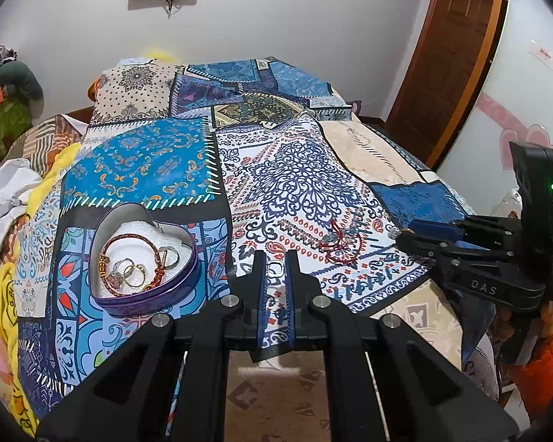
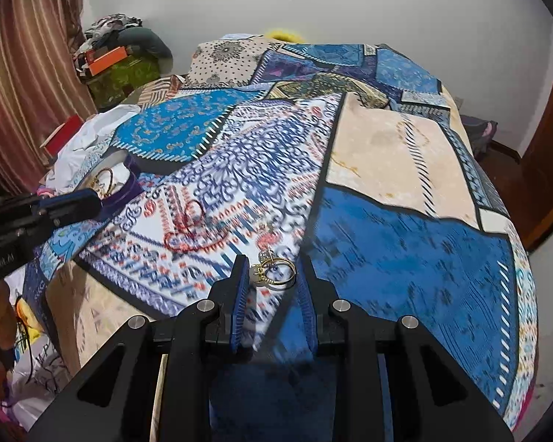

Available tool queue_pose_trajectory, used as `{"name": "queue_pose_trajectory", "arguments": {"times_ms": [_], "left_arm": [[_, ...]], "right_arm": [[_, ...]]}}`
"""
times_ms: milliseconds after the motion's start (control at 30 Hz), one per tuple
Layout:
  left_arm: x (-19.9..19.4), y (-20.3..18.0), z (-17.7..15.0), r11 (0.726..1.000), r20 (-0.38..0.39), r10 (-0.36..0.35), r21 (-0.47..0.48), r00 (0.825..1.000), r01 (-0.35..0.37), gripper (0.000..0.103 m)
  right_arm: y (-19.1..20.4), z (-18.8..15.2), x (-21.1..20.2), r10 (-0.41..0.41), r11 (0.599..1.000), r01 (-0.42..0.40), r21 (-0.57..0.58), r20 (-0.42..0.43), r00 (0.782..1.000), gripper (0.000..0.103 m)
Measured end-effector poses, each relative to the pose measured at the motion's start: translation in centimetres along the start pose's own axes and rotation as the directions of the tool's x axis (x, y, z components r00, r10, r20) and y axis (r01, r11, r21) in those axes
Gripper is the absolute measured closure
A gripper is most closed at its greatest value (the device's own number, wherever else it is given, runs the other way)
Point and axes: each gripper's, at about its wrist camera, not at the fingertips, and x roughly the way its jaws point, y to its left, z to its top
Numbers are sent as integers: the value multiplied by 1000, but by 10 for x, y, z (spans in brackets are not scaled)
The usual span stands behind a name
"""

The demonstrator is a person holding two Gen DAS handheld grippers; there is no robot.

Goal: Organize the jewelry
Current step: 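Carry the held gold ring with the right tool over the heart tin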

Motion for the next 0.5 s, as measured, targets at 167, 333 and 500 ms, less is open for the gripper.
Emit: {"name": "queue_pose_trajectory", "arguments": {"times_ms": [167,333,500], "left_arm": [[-1,-2,0,1000,0,-1,1,1000,1,95],[0,-1,0,1000,-1,4,0,1000,-4,95],[2,3,0,1000,-7,12,-7,1000,-12,95]], "right_arm": [[-3,-1,-3,-3,1000,3,-1,-2,1000,79],[-1,5,5,2,1000,-2,7,2,1000,79],[-1,8,9,7,1000,-7,25,14,1000,79]]}}
